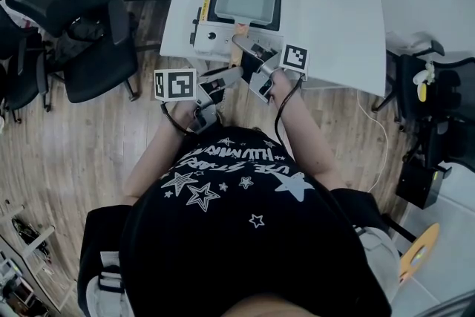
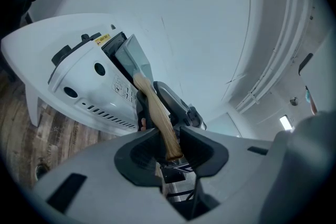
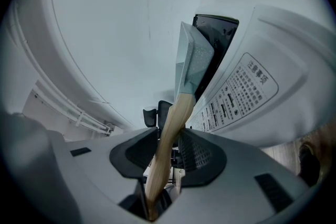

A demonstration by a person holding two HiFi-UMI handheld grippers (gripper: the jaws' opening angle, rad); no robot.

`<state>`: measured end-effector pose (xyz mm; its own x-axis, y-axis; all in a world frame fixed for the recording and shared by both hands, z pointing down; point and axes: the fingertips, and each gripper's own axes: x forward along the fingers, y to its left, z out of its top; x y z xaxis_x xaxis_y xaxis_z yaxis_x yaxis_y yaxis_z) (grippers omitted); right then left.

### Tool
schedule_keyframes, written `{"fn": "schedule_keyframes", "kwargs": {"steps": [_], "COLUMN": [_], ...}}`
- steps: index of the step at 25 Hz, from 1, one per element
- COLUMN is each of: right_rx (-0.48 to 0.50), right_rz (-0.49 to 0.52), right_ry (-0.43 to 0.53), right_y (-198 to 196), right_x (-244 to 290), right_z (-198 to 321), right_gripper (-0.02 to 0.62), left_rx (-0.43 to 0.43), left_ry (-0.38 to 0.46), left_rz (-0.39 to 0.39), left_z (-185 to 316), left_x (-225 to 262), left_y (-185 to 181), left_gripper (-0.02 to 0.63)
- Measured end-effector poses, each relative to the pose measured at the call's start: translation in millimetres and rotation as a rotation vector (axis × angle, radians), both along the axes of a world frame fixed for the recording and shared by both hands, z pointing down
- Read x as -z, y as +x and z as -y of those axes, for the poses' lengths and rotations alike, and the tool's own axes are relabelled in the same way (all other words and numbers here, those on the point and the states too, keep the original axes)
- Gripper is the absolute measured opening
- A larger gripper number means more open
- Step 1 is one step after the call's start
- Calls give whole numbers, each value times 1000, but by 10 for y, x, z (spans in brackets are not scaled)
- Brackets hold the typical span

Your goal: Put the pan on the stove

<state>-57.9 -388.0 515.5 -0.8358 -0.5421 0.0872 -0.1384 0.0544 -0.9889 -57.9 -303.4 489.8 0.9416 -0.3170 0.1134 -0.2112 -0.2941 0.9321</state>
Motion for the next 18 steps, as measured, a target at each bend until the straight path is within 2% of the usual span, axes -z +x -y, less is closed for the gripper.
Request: {"fn": "schedule_keyframes", "kwargs": {"steps": [5, 18], "right_rx": [10, 4], "right_rz": [-38, -45], "right_ry": [-21, -40], "right_y": [7, 19], "right_x": [-56, -119], "right_z": [-17, -9], "right_gripper": [129, 124], "left_rx": [1, 10], "left_ry": [-10, -19], "left_rz": [20, 26], "left_z": [-26, -14], "left_x": [-71, -154], "left_y": [17, 39], "left_gripper": [118, 117]}}
